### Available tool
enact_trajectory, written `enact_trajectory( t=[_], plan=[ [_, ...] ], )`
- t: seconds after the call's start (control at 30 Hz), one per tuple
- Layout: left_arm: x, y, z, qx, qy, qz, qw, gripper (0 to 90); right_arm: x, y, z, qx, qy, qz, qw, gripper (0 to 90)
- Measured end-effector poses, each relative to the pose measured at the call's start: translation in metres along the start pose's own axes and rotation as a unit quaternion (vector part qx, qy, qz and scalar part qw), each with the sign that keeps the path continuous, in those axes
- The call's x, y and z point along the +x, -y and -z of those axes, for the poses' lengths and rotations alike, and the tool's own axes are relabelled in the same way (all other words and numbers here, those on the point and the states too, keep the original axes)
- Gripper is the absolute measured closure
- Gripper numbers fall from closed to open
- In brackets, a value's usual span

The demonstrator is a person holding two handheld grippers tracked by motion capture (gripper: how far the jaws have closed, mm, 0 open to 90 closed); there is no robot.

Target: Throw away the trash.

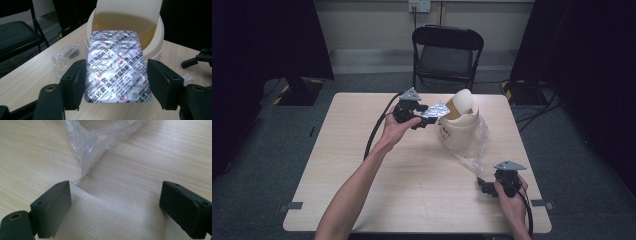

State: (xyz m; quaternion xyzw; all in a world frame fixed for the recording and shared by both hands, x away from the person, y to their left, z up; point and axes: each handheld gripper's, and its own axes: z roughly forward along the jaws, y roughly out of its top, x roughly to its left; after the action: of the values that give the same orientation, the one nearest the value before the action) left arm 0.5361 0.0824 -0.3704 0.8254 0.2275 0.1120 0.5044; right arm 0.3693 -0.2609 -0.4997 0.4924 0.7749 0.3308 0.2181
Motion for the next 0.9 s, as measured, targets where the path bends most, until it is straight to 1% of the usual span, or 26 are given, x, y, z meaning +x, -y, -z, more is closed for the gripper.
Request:
enact_trajectory(
  t=[0.03, 0.07, 0.1, 0.13, 0.17, 0.3, 0.37, 0.4, 0.43, 0.53, 0.6, 0.63, 0.8, 0.83, 0.87, 0.9],
  plan=[
    [0.0, -0.001, -0.005, 0.008, -0.003, -0.001, 1.0, 34.1, 0.0, 0.0, 0.0, 0.0, 0.0, 0.0, 1.0, 9.5],
    [0.0, -0.001, -0.005, 0.008, -0.003, -0.001, 1.0, 34.1, 0.0, 0.0, 0.0, 0.0, 0.0, 0.0, 1.0, 9.5],
    [0.0, -0.002, -0.01, 0.021, -0.006, -0.008, 0.9997, 34.1, 0.0, 0.0, 0.0, 0.0, 0.0, 0.0, 1.0, 9.6],
    [0.0, -0.003, -0.012, 0.026, -0.008, -0.012, 0.9996, 34.1, 0.0, 0.0, 0.0, 0.0, 0.001, 0.0, 1.0, 9.6],
    [-0.001, -0.004, -0.013, 0.027, -0.01, -0.014, 0.9995, 34.1, 0.0, 0.0, 0.0, 0.0, 0.001, 0.0, 1.0, 9.5],
    [-0.002, -0.008, -0.017, 0.036, -0.009, -0.022, 0.9991, 34.1, 0.0, 0.0, 0.0, 0.0, 0.001, 0.0, 1.0, 9.6],
    [-0.004, -0.012, -0.02, 0.041, -0.006, -0.026, 0.9988, 34.1, 0.0, 0.0, 0.0, 0.001, 0.001, 0.0, 1.0, 9.5],
    [-0.004, -0.012, -0.02, 0.041, -0.006, -0.026, 0.9988, 34.1, 0.0, 0.0, 0.0, 0.0, 0.0, 0.0, 1.0, 9.6],
    [-0.007, -0.016, -0.022, 0.04, -0.002, -0.028, 0.9988, 34.1, 0.0, 0.0, 0.0, 0.0, 0.0, 0.0, 1.0, 9.5],
    [-0.009, -0.018, -0.023, 0.04, -0.006, -0.033, 0.9986, 34.1, 0.0, 0.0, 0.0, 0.0, 0.0, 0.001, 1.0, 9.5],
    [-0.009, -0.018, -0.024, 0.037, -0.006, -0.03, 0.9989, 34.0, 0.0, 0.0, 0.0, 0.0, 0.0, 0.0, 1.0, 9.6],
    [-0.008, -0.018, -0.024, 0.029, -0.009, -0.019, 0.9993, 34.1, 0.0, 0.0, 0.0, 0.0, 0.0, 0.0, 1.0, 9.6],
    [-0.008, -0.02, -0.022, 0.018, -0.014, -0.019, 0.9996, 34.1, 0.0, 0.0, 0.0, 0.0, 0.0, 0.0, 1.0, 9.5],
    [-0.007, -0.021, -0.023, 0.004, -0.016, -0.012, 0.9998, 34.1, 0.0, 0.0, 0.0, 0.0, 0.0, 0.001, 1.0, 9.6],
    [-0.006, -0.021, -0.025, 0.002, -0.016, -0.009, 0.9998, 34.2, 0.0, 0.0, 0.0, -0.001, -0.001, 0.001, 1.0, 9.5],
    [-0.006, -0.022, -0.027, 0.006, -0.018, -0.009, 0.9998, 34.3, 0.0, 0.0, 0.0, 0.0, 0.0, 0.002, 1.0, 9.5]
  ],
)
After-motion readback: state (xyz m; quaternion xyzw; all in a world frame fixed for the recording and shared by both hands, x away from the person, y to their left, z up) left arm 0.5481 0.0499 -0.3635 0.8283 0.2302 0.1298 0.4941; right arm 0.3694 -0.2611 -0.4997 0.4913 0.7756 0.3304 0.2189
